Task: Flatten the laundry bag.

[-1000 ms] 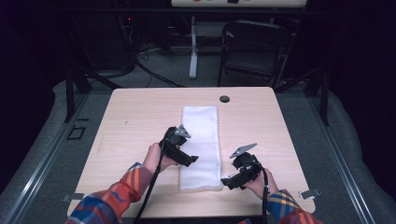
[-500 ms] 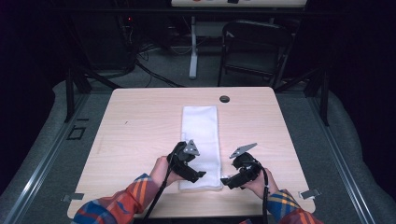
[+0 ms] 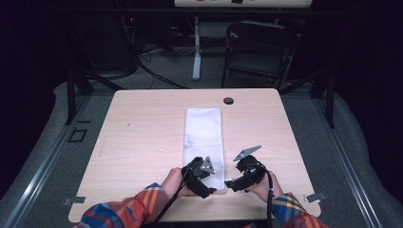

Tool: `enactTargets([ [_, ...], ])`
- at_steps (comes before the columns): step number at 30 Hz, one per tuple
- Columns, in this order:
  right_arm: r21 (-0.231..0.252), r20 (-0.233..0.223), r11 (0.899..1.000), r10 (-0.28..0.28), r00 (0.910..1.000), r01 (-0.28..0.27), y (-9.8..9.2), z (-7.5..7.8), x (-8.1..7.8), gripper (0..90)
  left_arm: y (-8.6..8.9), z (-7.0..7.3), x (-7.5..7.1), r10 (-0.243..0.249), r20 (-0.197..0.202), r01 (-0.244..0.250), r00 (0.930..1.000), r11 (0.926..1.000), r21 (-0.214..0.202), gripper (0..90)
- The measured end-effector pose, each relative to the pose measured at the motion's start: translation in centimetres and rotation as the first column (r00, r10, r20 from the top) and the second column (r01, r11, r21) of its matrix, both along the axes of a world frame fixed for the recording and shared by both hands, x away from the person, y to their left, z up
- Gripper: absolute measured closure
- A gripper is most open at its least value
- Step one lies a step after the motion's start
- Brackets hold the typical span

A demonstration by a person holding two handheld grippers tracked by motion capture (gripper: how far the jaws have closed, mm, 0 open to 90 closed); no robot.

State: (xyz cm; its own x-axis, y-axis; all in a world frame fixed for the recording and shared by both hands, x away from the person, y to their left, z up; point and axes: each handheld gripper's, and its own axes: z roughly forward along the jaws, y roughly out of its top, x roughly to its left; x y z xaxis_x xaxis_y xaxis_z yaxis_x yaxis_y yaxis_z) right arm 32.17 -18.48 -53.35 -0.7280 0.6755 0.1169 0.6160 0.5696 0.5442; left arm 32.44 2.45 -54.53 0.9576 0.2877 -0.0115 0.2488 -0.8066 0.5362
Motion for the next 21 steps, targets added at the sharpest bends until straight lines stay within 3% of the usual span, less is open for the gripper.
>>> enactTargets([
  [3, -0.006, 0.002, 1.0, 0.002, 1.0, -0.001, 0.0, -0.1, 0.0, 16.1, -0.3, -0.5, 0.0, -0.002, 0.003, 0.002, 1.0, 0.9998, 0.017, 34.9],
  [4, -0.01, -0.006, 1.0, 0.005, 1.0, -0.005, 0.0, -0.1, 0.0, 17.4, -0.3, -0.6, 0.0, -0.005, -0.001, 0.005, 1.0, 0.9997, 0.024, 40.6],
  [8, -0.008, -0.003, 1.0, 0.002, 1.0, -0.002, 0.1, -0.2, 0.0, 17.9, -0.6, -1.2, 0.0, -0.03, 0.0, 0.03, 0.9996, 0.9983, 0.051, 46.2],
  [16, -0.025, -0.016, 1.0, 0.014, 0.9998, -0.014, 0.5, -0.3, 0.0, 19.7, -0.2, -1.4, 0.5, -0.01, -0.007, 0.01, 0.9999, 0.9997, 0.023, 64.5],
  [19, -0.015, -0.007, 1.0, 0.007, 1.0, -0.007, 0.7, -0.4, 0.0, 25.5, 0.1, -1.5, 0.9, 0.012, -0.015, -0.012, 0.9998, 0.9999, 0.003, 72.9],
  [21, -0.025, 0.0, 1.0, 0.017, 0.9999, -0.017, 0.7, -0.4, 0.0, 36.3, 0.3, -1.5, 1.2, 0.025, -0.019, -0.025, 0.9995, 0.9996, -0.01, 78.4],
])
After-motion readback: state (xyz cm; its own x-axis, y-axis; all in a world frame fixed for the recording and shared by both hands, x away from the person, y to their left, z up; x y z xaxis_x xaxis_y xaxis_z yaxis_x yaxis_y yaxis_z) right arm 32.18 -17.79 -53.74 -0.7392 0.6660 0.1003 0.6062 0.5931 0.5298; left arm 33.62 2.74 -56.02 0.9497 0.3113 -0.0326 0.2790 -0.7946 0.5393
